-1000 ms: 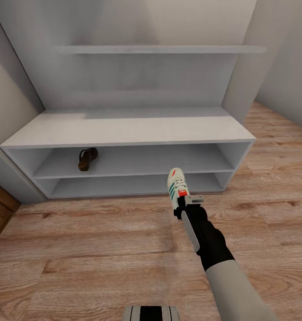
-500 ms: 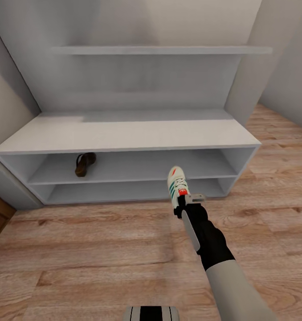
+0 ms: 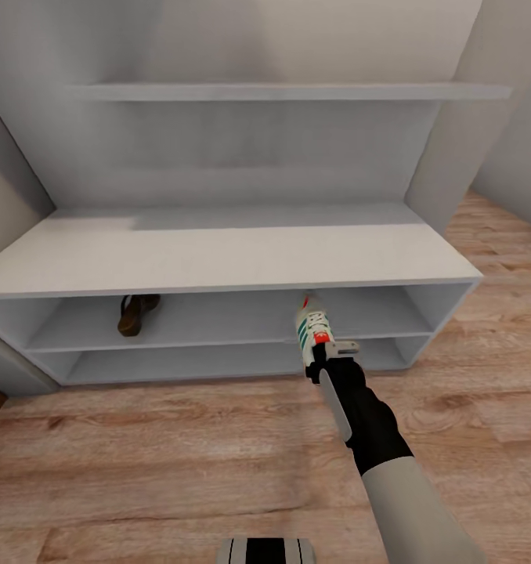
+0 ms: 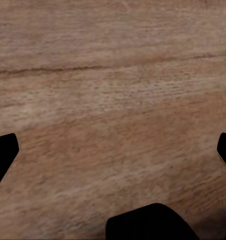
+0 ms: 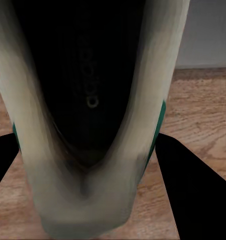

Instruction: Pick up the two gym shoes and the two sandals from the corridor floor and place them onto the hallstand (shoe rack) in the corridor, making sure they are on the rack and not on the floor. Arrange them so the two gym shoes are next to each other and the two sandals are next to each other.

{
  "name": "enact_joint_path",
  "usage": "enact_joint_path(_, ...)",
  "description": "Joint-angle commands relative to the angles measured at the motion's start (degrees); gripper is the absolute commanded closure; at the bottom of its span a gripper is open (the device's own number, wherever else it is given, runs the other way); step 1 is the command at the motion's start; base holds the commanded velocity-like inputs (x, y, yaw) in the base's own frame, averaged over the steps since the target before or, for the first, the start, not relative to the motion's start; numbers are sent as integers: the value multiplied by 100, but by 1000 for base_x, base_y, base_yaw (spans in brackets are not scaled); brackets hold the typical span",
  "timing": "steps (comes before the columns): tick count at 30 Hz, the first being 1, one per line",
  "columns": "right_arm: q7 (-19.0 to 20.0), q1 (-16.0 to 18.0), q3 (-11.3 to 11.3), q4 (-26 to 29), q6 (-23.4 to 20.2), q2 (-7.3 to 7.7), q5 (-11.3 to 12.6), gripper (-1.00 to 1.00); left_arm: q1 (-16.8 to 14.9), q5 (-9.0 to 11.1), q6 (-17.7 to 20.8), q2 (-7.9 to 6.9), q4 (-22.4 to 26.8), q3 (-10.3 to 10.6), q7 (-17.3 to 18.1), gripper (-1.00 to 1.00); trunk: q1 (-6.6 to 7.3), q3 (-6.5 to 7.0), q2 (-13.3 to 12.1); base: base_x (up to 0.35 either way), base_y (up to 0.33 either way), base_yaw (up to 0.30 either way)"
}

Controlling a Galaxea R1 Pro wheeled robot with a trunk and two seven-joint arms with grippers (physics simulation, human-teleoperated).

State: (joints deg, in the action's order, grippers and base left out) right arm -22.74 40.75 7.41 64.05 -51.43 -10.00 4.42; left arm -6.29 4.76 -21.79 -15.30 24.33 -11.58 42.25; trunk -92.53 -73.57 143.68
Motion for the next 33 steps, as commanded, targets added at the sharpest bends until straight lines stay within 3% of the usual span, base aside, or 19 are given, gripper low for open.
enact_joint_path(1,-51,3,6,3,-16,0,45,100,-3,34,8,1,-7,-18,46,-100,-2,-4,2,335,0,0)
enact_joint_path(18,-55,3,6,4,-16,0,42,100,-3,34,8,3,-8,-20,46,-100,-2,-4,2,327,0,0)
enact_joint_path(33,-55,3,6,11,-16,0,42,100,-3,34,8,3,-8,-19,46,-100,-2,-4,2,78,0,0)
